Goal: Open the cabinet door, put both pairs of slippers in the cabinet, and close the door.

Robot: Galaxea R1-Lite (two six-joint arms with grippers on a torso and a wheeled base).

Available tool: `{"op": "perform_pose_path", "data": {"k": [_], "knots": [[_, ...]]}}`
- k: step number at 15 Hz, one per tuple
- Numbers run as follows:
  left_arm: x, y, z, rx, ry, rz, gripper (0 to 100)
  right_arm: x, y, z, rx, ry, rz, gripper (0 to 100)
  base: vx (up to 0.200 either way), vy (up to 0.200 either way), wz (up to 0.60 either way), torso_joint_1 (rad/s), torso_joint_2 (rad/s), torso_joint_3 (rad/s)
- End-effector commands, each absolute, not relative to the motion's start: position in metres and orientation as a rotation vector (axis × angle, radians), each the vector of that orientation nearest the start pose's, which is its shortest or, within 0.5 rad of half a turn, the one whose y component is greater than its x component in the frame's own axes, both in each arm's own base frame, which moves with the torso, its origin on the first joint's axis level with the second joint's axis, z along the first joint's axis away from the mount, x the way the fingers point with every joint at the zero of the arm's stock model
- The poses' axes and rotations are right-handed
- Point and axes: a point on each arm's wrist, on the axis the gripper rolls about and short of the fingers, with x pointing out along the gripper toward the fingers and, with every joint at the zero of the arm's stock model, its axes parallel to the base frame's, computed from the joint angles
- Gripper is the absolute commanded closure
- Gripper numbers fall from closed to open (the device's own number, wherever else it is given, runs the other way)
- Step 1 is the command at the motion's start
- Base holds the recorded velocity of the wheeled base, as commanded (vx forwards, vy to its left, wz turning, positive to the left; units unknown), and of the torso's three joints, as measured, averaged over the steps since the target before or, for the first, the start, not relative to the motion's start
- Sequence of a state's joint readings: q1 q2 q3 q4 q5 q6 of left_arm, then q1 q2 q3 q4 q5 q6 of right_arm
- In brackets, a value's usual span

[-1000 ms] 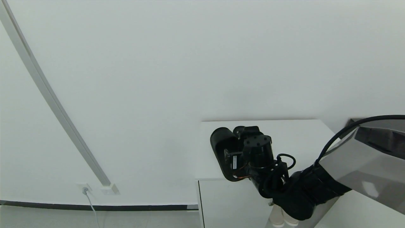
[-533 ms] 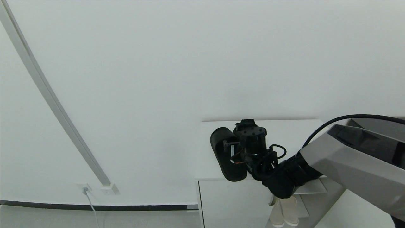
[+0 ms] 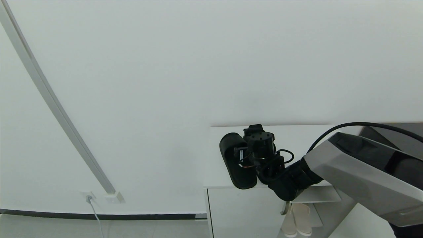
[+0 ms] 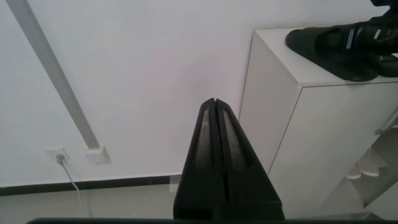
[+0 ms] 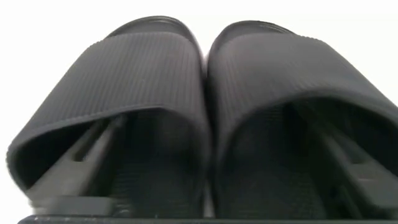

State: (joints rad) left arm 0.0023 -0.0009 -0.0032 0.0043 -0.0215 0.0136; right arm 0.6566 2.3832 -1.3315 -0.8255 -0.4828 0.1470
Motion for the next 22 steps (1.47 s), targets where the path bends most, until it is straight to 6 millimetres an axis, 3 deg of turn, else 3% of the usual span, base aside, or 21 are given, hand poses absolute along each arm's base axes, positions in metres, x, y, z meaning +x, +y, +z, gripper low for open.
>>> {"op": "perform_pose_path", "data": {"k": [1, 9, 11, 15, 16, 20, 22], "knots": [[-0.023, -0.001, 0.076, 0.014, 0.001, -0.018, 100, 0.377, 0.278, 0.067, 0.022, 0.206, 0.158, 100, 0.0, 0.0, 0.0, 0.0, 0.0, 0.0], [-0.023, -0.001, 0.076, 0.014, 0.001, -0.018, 100, 0.376, 0.278, 0.07, 0.026, 0.2, 0.16, 100, 0.0, 0.0, 0.0, 0.0, 0.0, 0.0], [-0.023, -0.001, 0.076, 0.014, 0.001, -0.018, 100, 0.368, 0.272, 0.089, 0.038, 0.181, 0.171, 100, 0.0, 0.0, 0.0, 0.0, 0.0, 0.0], [-0.023, -0.001, 0.076, 0.012, 0.001, -0.018, 100, 0.323, 0.242, 0.128, 0.04, 0.197, 0.302, 100, 0.0, 0.0, 0.0, 0.0, 0.0, 0.0], [-0.023, -0.001, 0.076, 0.011, 0.001, -0.018, 100, 0.298, 0.226, 0.141, 0.049, 0.192, 0.358, 100, 0.0, 0.0, 0.0, 0.0, 0.0, 0.0], [-0.023, -0.001, 0.076, 0.014, 0.001, -0.018, 100, 0.223, 0.183, 0.166, 0.056, 0.207, 0.535, 100, 0.0, 0.0, 0.0, 0.0, 0.0, 0.0], [-0.023, -0.001, 0.076, 0.014, 0.001, -0.018, 100, 0.206, 0.173, 0.173, 0.045, 0.233, 0.557, 100, 0.0, 0.0, 0.0, 0.0, 0.0, 0.0]]}}
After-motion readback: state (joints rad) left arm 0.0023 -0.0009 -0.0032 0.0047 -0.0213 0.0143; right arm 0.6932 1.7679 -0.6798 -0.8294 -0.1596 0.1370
